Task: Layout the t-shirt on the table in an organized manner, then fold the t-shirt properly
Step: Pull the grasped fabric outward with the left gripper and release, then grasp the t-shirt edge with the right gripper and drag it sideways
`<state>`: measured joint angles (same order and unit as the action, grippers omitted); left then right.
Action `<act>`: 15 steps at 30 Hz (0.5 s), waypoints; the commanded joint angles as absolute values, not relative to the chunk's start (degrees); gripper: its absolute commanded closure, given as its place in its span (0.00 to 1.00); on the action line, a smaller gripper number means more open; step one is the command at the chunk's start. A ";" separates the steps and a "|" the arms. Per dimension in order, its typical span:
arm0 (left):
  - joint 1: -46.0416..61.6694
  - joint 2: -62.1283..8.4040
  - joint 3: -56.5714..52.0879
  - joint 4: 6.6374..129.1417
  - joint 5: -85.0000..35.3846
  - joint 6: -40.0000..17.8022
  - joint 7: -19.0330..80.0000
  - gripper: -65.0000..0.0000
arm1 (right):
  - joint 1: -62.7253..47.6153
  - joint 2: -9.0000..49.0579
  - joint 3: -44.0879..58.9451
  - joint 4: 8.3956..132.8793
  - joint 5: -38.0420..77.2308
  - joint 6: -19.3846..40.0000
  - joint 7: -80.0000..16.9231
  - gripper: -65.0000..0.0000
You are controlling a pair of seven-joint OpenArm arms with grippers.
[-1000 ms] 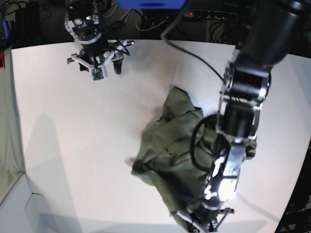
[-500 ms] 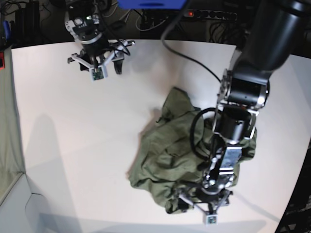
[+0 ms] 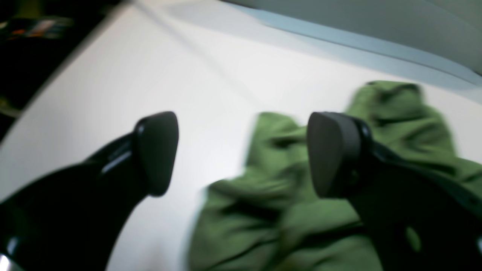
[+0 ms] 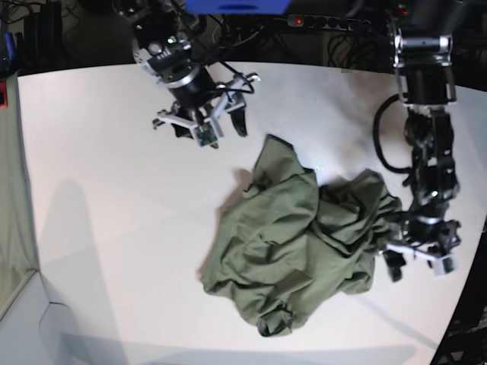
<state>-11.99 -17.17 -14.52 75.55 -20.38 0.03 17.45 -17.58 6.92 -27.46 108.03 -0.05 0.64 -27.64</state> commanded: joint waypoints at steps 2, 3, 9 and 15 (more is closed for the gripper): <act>-8.13 -18.77 -19.82 78.73 -20.70 -0.57 16.40 0.21 | -15.08 6.90 -29.93 107.56 -0.13 0.75 -26.15 0.50; -6.46 -19.03 -21.58 79.52 -20.70 -0.66 16.40 0.21 | -14.02 6.90 -31.16 106.68 -0.13 0.75 -26.15 0.50; 3.38 -19.82 -33.10 82.95 -20.79 -0.66 16.40 0.21 | -7.60 1.45 -34.24 97.63 -0.13 0.75 -26.15 0.50; 9.19 -19.56 -39.52 84.53 -20.79 -0.75 16.13 0.21 | -2.51 -1.89 -34.51 91.47 -0.13 0.75 -25.98 0.50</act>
